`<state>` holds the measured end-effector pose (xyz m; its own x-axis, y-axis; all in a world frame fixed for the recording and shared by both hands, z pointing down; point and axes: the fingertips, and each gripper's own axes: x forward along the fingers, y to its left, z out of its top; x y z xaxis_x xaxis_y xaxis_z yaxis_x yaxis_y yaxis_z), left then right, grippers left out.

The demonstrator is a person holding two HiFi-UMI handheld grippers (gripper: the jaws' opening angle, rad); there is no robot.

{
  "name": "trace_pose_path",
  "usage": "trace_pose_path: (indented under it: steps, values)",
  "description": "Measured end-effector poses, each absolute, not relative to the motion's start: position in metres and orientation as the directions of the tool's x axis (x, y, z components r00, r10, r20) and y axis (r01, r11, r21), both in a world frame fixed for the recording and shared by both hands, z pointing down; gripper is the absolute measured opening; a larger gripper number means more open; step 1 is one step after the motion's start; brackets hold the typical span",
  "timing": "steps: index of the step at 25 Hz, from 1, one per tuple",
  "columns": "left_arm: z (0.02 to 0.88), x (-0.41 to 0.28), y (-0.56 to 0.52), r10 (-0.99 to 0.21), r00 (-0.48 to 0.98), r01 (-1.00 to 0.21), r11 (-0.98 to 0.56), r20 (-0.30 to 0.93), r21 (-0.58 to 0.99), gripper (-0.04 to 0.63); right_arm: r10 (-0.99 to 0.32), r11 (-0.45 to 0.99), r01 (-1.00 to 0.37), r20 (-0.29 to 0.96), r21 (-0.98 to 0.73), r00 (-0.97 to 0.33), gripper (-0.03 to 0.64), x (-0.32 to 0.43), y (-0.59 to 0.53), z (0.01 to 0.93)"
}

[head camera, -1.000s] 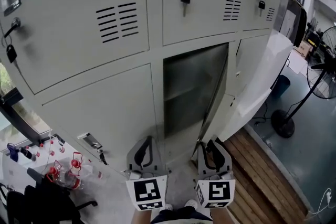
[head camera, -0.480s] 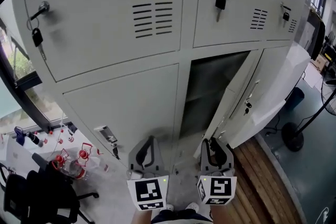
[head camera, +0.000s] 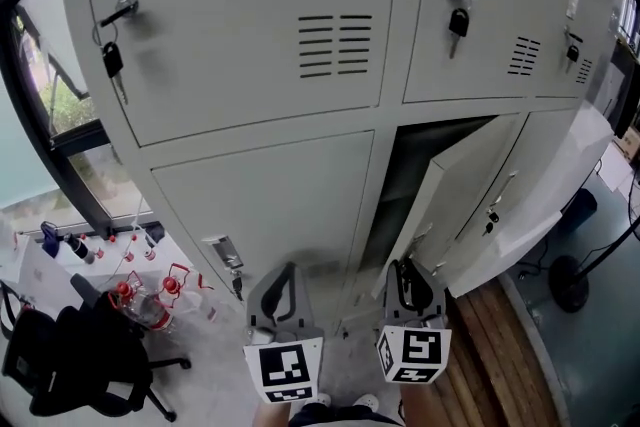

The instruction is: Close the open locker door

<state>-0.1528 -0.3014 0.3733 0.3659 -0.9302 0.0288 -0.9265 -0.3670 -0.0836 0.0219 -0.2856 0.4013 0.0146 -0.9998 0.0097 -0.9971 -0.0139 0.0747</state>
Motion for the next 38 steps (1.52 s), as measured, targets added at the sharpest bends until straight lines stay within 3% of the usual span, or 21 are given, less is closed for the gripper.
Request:
trace_pose_path:
  steps: [22,38]
  values:
    - [0.375,-0.184,-0.291,-0.963,0.267,-0.957,-0.268,0.025,-0.113,0.002,-0.993,0.112,-0.992,-0.032,0.049,-0.114,0.075,0.007,-0.333,0.4]
    - [0.372,-0.197,-0.286,-0.974,0.226,-0.969,-0.228,0.034,-0.099,0.002,-0.992,0.124,-0.992,-0.038,0.017,-0.124,0.043,0.009,-0.351,0.399]
